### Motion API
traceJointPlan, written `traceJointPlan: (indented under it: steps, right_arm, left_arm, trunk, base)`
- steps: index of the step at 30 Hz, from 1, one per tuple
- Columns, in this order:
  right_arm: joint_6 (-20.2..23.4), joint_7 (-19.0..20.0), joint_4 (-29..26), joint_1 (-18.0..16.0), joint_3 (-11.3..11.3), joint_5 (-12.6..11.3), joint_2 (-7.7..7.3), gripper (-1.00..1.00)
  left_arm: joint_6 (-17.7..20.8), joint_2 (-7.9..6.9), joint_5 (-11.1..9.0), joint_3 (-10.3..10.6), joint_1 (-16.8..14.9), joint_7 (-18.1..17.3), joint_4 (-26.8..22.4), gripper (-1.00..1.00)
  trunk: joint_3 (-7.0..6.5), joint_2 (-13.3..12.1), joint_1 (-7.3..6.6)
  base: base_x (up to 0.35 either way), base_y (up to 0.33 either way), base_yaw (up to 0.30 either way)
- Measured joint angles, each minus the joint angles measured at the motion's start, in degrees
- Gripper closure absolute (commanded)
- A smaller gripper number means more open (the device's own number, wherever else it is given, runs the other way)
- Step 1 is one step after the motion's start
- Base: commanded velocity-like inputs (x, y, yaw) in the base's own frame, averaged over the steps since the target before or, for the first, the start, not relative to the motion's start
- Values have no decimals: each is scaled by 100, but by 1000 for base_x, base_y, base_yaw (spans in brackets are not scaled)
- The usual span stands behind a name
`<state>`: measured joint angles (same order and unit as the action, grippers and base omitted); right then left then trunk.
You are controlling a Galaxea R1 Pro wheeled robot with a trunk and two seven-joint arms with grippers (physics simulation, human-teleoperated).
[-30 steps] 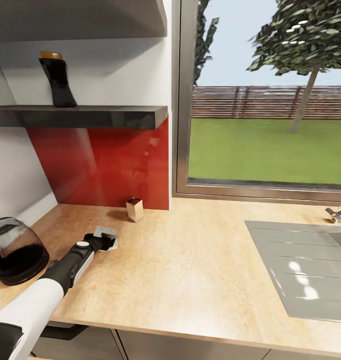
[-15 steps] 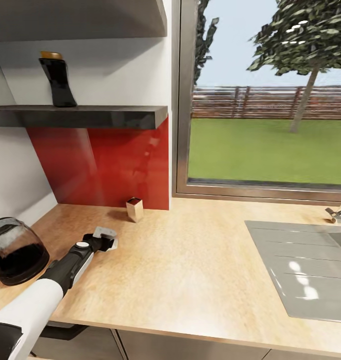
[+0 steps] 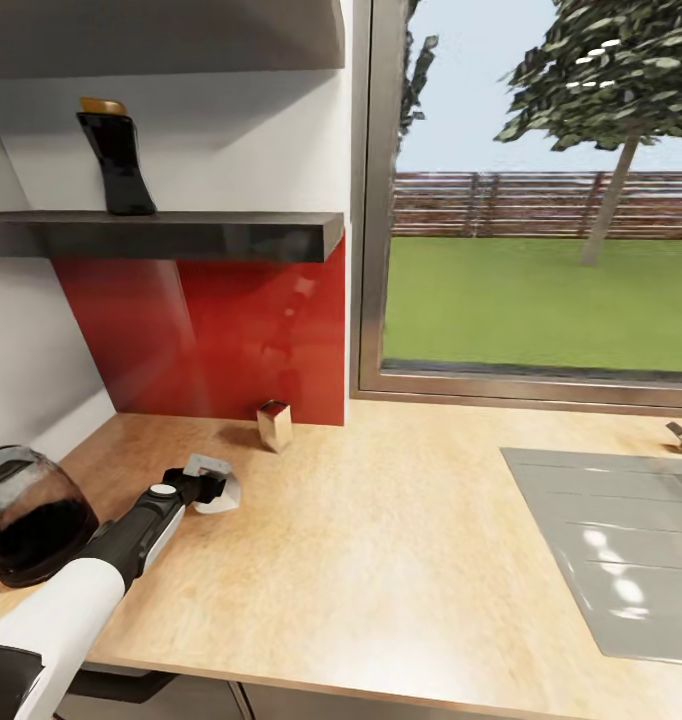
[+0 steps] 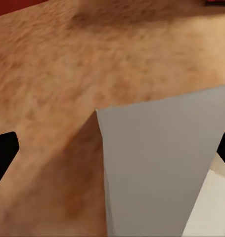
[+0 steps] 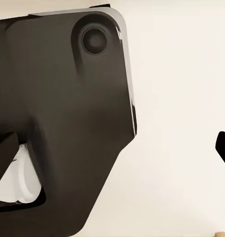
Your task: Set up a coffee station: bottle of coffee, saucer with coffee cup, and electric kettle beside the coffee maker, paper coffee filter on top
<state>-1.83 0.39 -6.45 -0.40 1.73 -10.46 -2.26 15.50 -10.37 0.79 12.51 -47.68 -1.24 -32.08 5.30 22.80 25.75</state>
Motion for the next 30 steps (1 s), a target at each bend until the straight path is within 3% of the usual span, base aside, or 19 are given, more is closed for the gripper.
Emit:
traceJointPlan:
  steps: [11,12,30]
  right_arm:
    - [0,0,0,0,-2,2,1,-100]
    - [0,0,0,0,-1,1,0,-100]
    - [0,-1,0,0,0,2,-1,-100]
  left_arm:
    - [-24,47,7,67,8,7,0,-100]
    - [-22,54,7,71,8,8,1,100]
    - [-18,55,-11,62,9,9,-15,100]
  trunk:
    - [0,0,0]
    - [0,0,0]
    - [0,0,0]
  base:
    - [57,29,0]
    - [2,1,0]
    - [0,0,0]
